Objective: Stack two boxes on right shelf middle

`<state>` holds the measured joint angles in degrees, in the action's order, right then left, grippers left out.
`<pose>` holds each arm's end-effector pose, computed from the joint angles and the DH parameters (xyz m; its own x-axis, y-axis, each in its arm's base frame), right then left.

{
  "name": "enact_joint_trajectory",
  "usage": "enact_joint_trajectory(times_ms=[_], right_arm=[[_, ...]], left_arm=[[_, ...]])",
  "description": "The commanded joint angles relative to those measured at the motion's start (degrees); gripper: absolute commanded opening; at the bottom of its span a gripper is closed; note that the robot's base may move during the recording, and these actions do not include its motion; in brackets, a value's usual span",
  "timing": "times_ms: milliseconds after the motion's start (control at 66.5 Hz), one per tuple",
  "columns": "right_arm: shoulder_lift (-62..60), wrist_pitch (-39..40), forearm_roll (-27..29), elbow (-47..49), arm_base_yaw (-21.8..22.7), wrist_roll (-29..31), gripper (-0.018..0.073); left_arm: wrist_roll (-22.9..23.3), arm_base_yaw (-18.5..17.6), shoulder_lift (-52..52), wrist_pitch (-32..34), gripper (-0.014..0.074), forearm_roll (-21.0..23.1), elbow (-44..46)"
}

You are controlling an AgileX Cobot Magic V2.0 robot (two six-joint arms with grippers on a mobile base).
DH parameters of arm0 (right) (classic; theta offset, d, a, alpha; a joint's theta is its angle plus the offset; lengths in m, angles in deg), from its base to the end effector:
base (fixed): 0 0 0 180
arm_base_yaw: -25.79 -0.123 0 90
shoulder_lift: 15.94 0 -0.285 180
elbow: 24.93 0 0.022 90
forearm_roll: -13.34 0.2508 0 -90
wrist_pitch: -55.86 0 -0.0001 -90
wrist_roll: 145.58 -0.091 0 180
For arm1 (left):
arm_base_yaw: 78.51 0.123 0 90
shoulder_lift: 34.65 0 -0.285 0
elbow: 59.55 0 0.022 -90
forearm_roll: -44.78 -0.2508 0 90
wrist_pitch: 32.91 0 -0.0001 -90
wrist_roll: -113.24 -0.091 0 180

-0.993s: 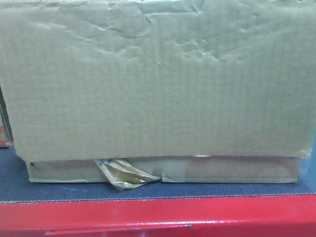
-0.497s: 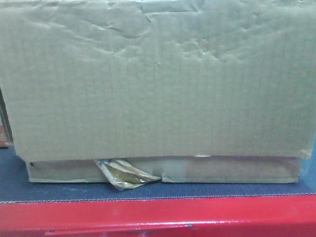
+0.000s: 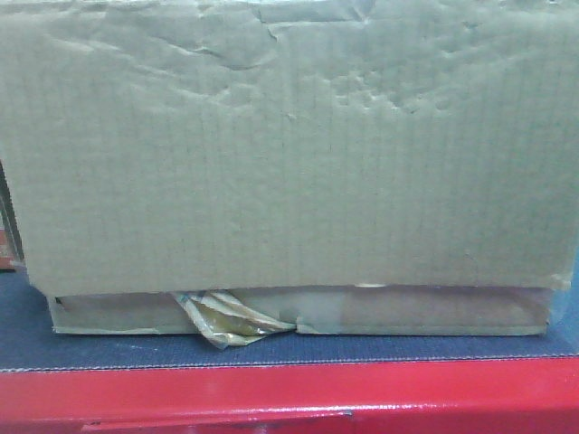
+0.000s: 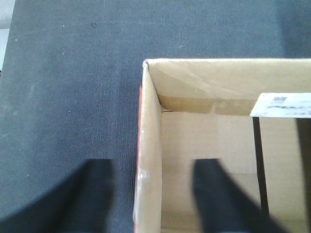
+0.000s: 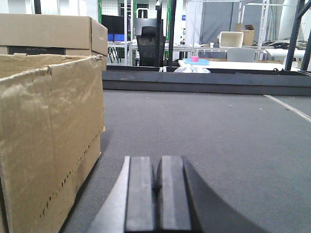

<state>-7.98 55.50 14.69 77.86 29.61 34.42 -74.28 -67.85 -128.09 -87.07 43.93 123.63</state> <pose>0.0564 -0.0038 0.2125 0.0793 0.0183 -0.9967 0.0646 0.9976 0.0235 0.3151 0.0604 0.3543 -0.8182 -0.0121 -0.5748 -0.0785 0.9928 0.0908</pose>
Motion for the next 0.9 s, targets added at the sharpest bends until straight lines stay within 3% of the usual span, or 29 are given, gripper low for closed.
enact_joint_trajectory(times_ms=[0, 90, 256, 436, 602, 752, 888], right_arm=[[-0.17, 1.22, -0.04, -0.01, 0.33, 0.38, -0.0168], [-0.17, 1.22, -0.04, -0.01, 0.33, 0.38, -0.0168], [-0.17, 1.22, -0.04, -0.01, 0.33, 0.38, -0.0168], [-0.17, 1.22, -0.04, -0.01, 0.33, 0.38, -0.0168], [-0.17, 1.22, -0.04, -0.01, 0.33, 0.38, -0.0168], [-0.17, 1.22, -0.04, -0.01, 0.33, 0.38, -0.0168], [-0.17, 1.22, -0.04, -0.01, 0.33, 0.38, -0.0168]], left_arm=[[0.00, 0.10, -1.53, 1.01, 0.0380, 0.48, 0.56], [0.00, 0.10, -3.76, 1.01, 0.0377, 0.48, 0.56], [0.00, 0.10, -7.49, 0.15, 0.0294, 0.48, 0.56], [0.16, 0.10, -9.17, -0.32, 0.0141, 0.48, 0.56], [0.70, 0.10, -9.30, -0.20, -0.0116, -0.14, 0.56], [4.74, 1.11, -9.30, -0.89, -0.0111, -4.47, 2.28], [4.74, 4.78, -8.28, -3.55, -0.0111, -4.36, 6.61]])
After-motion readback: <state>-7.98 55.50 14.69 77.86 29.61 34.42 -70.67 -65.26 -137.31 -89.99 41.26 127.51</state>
